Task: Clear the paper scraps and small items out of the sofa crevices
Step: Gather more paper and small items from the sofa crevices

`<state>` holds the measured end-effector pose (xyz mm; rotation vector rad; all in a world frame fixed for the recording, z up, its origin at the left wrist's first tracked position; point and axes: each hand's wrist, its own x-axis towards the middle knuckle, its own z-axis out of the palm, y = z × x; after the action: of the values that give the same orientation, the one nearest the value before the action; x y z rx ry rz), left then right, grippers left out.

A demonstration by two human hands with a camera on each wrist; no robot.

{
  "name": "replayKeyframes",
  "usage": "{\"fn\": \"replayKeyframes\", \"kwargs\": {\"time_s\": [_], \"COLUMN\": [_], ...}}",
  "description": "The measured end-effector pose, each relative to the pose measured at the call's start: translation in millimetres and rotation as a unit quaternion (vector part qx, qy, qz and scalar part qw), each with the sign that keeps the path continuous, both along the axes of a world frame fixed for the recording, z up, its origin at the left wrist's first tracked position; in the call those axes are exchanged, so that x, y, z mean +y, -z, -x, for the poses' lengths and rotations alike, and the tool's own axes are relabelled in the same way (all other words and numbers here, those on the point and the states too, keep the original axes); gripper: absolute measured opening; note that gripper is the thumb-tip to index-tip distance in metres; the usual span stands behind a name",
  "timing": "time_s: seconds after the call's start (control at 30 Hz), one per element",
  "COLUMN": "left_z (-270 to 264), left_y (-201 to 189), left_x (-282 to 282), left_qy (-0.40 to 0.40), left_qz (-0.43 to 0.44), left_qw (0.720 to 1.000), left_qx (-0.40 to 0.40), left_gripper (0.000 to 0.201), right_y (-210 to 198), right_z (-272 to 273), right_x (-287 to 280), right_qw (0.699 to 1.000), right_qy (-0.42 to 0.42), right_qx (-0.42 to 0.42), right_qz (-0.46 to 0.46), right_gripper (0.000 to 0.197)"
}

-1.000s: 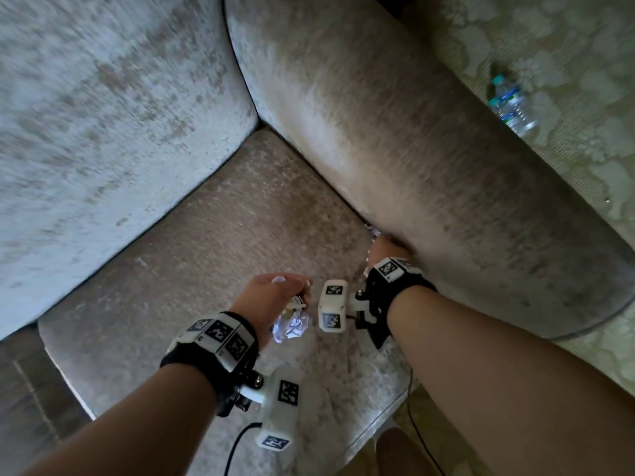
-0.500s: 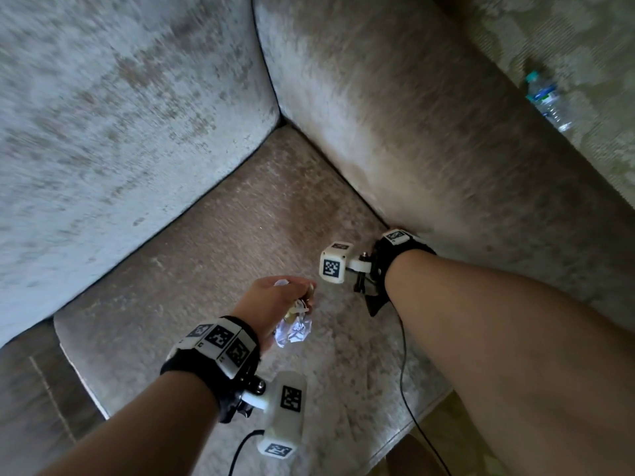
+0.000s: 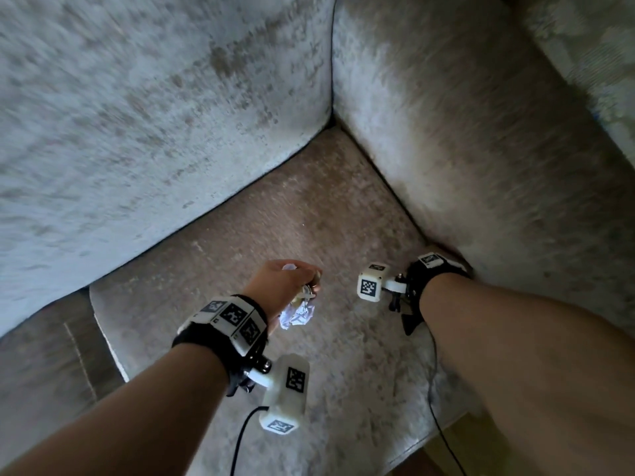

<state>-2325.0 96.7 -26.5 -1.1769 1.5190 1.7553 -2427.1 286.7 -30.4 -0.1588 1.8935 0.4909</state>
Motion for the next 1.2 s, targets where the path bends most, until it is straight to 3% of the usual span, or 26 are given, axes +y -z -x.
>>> {"fn": "replayKeyframes", "kwargs": {"time_s": [0.1, 0.17, 0.27, 0.33, 0.4, 0.57, 0.77, 0.93, 1.2], "left_z": [0.2, 0.3, 1.0, -0.5, -3.3, -11.1, -36.0, -82.7, -198.6], "left_y": [-1.8, -2.5, -10.1, -13.4, -19.9, -37.1, -59.9, -88.4, -168.9], "left_x": [-12.4, -18.8, -21.5, -21.8, -21.8, -20.9, -14.2, -11.8, -11.1], "left_qy": [0.007, 0.009, 0.009, 0.011, 0.020, 0.026, -0.021, -0.092, -0.229], "left_qz": [0.016, 0.024, 0.040, 0.046, 0.058, 0.076, 0.111, 0.163, 0.192], "left_qw": [1.000, 1.000, 0.999, 0.999, 0.998, 0.997, 0.993, 0.982, 0.954], "left_qx": [0.006, 0.006, 0.006, 0.003, 0.009, 0.023, 0.034, 0.033, 0.030], "left_gripper": [0.023, 0.022, 0.011, 0.022, 0.017, 0.012, 0.021, 0.019, 0.020], "right_y": [4.0, 9.4, 9.0, 3.1, -5.6, -26.9, -44.8, -83.3, -171.6], "right_z": [-7.1, -14.3, -24.5, -33.5, -43.3, -60.4, -69.5, -101.2, -176.9], "right_x": [6.6, 10.5, 5.6, -2.0, -9.0, -22.8, -53.0, -76.6, -100.1], "right_qw": [0.996, 0.976, 0.900, 0.836, 0.816, 0.801, 0.810, 0.809, 0.799], "right_qy": [0.066, 0.140, 0.300, 0.417, 0.438, 0.426, 0.341, 0.238, 0.021], "right_qx": [0.051, 0.164, 0.300, 0.327, 0.336, 0.310, 0.293, 0.239, 0.139], "right_qz": [-0.007, 0.021, 0.100, 0.144, 0.171, 0.285, 0.377, 0.481, 0.585], "right_gripper": [0.038, 0.033, 0.029, 0.040, 0.046, 0.030, 0.030, 0.024, 0.026]}}
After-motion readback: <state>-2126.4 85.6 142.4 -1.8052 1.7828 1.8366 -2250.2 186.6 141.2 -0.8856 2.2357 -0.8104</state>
